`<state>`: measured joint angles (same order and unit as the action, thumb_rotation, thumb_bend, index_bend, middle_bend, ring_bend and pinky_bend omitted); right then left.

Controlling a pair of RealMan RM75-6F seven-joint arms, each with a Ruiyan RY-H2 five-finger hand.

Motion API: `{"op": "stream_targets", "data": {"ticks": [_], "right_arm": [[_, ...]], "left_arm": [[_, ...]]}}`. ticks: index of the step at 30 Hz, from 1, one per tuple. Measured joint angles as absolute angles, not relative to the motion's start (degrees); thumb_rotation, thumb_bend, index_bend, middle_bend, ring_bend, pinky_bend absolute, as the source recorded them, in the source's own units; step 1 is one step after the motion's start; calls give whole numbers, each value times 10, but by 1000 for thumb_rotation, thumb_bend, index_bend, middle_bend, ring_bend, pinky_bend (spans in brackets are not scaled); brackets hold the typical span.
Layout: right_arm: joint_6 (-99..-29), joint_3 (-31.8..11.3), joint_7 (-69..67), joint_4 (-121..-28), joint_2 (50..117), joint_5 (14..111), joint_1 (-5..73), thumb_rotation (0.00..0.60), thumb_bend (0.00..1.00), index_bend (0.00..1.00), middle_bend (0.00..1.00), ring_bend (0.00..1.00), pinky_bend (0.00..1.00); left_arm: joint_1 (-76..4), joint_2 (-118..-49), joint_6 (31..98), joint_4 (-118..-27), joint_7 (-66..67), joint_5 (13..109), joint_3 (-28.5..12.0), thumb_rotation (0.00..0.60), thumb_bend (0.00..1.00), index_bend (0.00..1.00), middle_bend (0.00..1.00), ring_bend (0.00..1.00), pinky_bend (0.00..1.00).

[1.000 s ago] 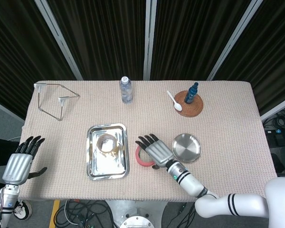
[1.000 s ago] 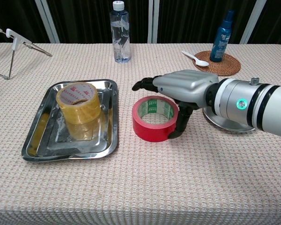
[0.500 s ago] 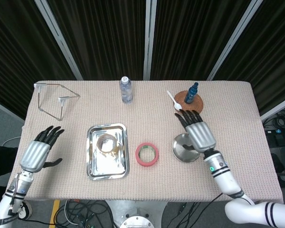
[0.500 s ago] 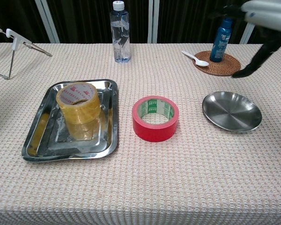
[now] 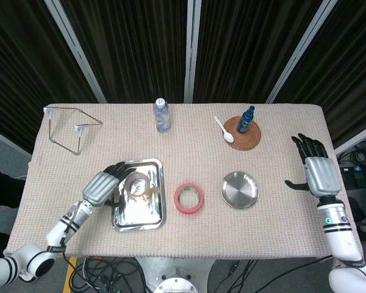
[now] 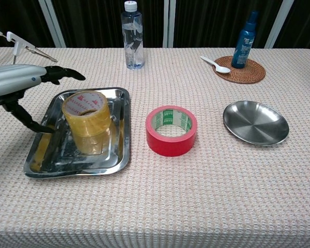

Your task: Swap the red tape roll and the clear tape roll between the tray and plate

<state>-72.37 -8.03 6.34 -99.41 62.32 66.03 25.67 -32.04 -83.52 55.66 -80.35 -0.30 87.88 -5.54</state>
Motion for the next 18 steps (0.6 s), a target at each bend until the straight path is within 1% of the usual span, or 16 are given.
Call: {"op": "stream_targets", "data": {"ticks": [9, 12, 15, 18], "right_arm": [[-709, -84, 39, -963, 629, 670, 243, 600, 0, 0, 0, 0, 0], [-704, -85, 35, -955, 633, 670, 240, 600, 0, 0, 0, 0, 0], [-702, -86, 32, -949, 635, 670, 237, 600, 0, 0, 0, 0, 0], [-701, -88, 30, -944, 636, 671, 233, 600, 0, 0, 0, 0, 0]], "left_arm": [[-355, -856, 527, -781, -3, 867, -56, 600, 89, 98, 45, 0, 162], [-368, -855, 509, -781, -1, 863, -53, 600, 89, 103, 64, 0, 162], [-383, -856, 496, -780, 0, 859, -53, 600, 112, 155, 104, 1, 164], [-391, -857, 489, -779, 4, 852, -53, 600, 169, 209, 167, 47, 203]]}}
